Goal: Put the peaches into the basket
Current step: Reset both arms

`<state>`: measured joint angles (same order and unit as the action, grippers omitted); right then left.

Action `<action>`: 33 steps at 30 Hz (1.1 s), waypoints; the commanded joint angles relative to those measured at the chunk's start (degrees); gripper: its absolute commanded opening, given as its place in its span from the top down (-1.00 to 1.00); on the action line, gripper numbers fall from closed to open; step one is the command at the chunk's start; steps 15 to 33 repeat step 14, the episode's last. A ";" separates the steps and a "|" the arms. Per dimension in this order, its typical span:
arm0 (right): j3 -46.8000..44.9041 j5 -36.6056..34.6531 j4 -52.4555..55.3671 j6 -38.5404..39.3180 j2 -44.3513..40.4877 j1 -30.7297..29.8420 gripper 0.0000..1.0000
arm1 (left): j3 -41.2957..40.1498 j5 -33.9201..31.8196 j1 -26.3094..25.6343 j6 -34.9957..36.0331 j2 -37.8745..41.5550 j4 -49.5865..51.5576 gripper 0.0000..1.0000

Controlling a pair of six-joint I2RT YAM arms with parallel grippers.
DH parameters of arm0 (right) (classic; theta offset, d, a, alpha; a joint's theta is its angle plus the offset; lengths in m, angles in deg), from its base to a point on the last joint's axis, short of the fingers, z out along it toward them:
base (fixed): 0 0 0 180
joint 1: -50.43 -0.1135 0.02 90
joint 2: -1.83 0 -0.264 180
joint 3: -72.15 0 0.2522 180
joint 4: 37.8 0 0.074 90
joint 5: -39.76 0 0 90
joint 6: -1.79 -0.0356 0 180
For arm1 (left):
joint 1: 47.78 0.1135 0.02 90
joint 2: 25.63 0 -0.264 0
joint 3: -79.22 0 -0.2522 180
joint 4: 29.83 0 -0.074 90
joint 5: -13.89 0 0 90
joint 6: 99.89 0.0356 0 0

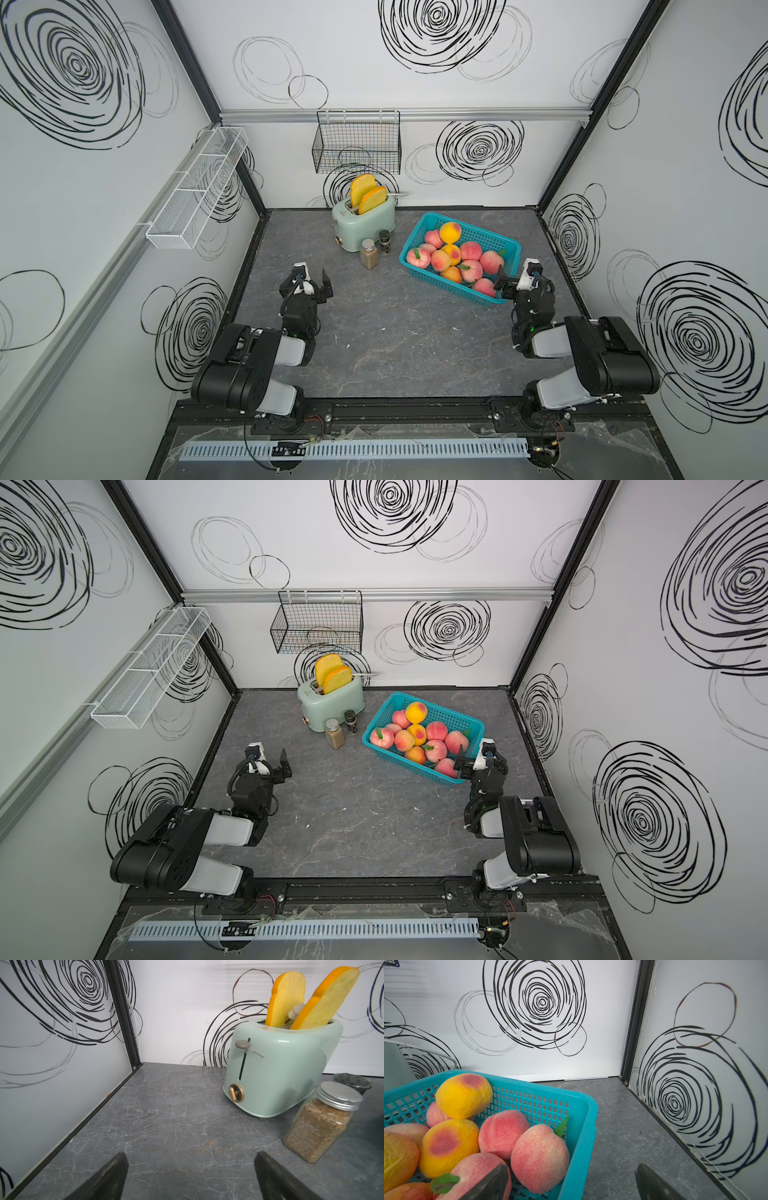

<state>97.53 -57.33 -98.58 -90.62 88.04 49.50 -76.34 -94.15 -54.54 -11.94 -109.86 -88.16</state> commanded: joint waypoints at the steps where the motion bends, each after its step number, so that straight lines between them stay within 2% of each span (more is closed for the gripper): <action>1: -0.54 0.73 0.94 1.01 0.51 0.23 -0.99 | -0.12 -0.69 -0.27 1.08 -0.24 -4.65 -0.97; 33: -0.52 0.78 0.93 1.01 0.51 0.23 -0.99 | -0.19 -0.69 -0.27 1.09 -0.15 -4.79 -0.97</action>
